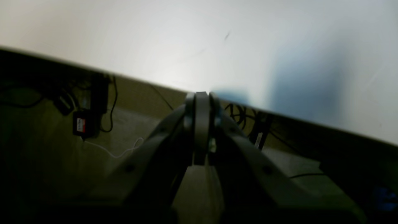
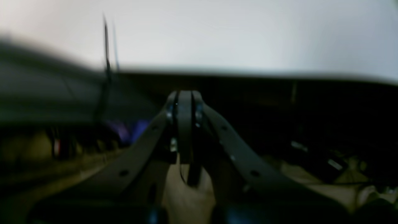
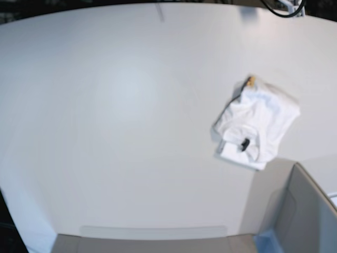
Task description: Layout the t-shirt on the table in an organized manner, then fold the t-shirt properly
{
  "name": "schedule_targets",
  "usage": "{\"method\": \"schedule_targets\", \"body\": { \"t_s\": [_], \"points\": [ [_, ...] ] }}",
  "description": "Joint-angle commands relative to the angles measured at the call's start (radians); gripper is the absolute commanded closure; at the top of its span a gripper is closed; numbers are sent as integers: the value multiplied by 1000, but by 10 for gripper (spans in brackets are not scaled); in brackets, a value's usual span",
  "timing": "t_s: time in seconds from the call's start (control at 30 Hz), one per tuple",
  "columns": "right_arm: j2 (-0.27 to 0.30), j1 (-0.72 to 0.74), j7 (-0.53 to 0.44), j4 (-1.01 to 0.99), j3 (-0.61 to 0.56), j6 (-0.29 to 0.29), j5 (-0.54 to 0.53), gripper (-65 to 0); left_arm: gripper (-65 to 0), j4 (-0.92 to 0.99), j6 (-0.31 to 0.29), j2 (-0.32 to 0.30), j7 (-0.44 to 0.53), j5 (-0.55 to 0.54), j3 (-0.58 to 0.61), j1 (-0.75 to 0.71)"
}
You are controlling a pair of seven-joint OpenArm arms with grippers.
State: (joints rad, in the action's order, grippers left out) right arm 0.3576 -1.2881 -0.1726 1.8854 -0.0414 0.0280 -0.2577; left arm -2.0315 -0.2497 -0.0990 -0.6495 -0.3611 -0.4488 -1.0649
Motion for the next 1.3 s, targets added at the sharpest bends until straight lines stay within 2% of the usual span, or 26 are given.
{"method": "schedule_targets", "body": {
  "t_s": [0.0, 0.23, 0.37, 0.53, 0.9, 1.13, 1.27],
  "points": [
    [14, -21, -43, -10, -24, 6, 4, 0, 0, -16, 2, 11, 15, 1, -6, -21],
    [130, -21, -273, -278, -190, 200, 4, 0, 0, -8, 2, 83, 1, 7, 8, -50],
    [163, -21, -394, -421, -242, 263, -1, 0, 0, 27, 2, 87, -17, 7, 23, -51],
    [177, 15, -460, -516, -260, 269, 2, 0, 0, 93, 2, 87, -25, 7, 87, -45],
    [182, 158, -462, -725, -265, 266, 4, 0, 0, 383, 2, 68, -2, 9, 91, 81],
    [183, 356, -465, -1004, -437, 266, -1, 0, 0, 587, 3, 68, 36, 110, 92, 174],
    [176, 425, -462, -1084, -492, 264, -1, 0, 0, 645, 3, 68, 36, 113, 94, 185]
  ]
}}
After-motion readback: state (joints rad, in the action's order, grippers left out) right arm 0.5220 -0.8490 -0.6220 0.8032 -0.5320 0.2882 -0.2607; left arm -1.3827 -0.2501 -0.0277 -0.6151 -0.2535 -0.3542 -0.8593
